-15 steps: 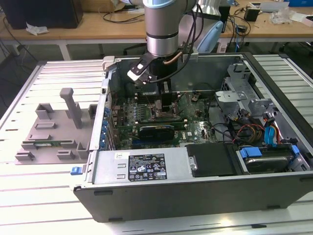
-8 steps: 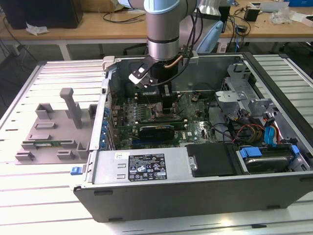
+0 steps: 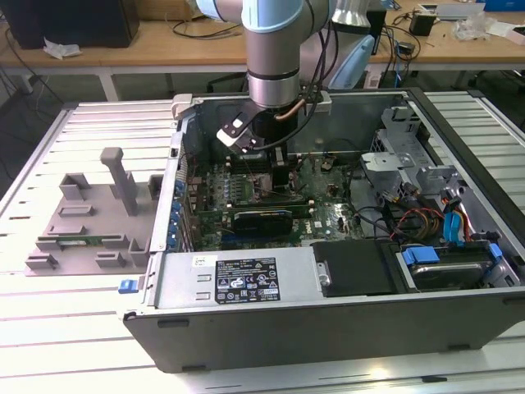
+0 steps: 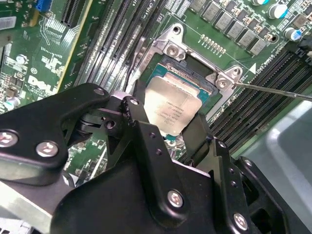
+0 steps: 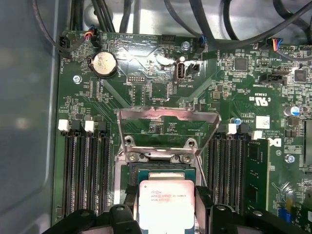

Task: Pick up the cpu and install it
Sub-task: 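Place the cpu into insertion slot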

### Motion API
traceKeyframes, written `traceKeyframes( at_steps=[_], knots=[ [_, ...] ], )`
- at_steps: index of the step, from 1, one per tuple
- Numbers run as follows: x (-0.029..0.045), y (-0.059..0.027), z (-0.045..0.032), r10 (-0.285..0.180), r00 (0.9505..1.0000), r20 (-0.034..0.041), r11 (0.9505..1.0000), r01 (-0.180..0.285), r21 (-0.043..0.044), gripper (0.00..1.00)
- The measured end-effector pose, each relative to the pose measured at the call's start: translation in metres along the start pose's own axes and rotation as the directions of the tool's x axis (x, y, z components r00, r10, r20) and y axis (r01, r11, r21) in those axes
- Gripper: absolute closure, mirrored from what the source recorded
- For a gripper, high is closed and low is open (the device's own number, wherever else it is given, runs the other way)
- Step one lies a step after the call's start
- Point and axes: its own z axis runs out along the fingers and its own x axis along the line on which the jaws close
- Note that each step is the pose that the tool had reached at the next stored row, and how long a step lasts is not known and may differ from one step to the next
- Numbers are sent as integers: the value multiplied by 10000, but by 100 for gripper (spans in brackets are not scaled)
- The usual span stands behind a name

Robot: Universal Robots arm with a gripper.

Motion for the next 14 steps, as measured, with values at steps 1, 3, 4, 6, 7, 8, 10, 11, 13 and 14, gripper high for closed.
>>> traceKeyframes(
  at_steps=[1,3,4,6,7,8,10,11,13,14],
  knots=[
    [13,0,6,-1,10000,0,10000,1,0,45],
    [18,-2,29,7,10000,0,10000,-7,0,45],
    [18,-5,39,14,10000,0,10000,-14,0,45],
    [19,-14,56,21,10000,1,10000,-21,0,45],
    [20,-25,63,27,10000,1,10000,-27,1,45],
    [21,-35,67,44,10000,2,10000,-44,2,45],
    [23,-38,76,65,10000,1,10000,-65,1,45],
    [25,-39,81,70,10000,-2,10000,-70,2,45],
    [36,-40,90,75,10000,-6,10000,-75,3,45],
    [43,-39,93,75,10000,-5,10000,-75,3,45]
  ],
)
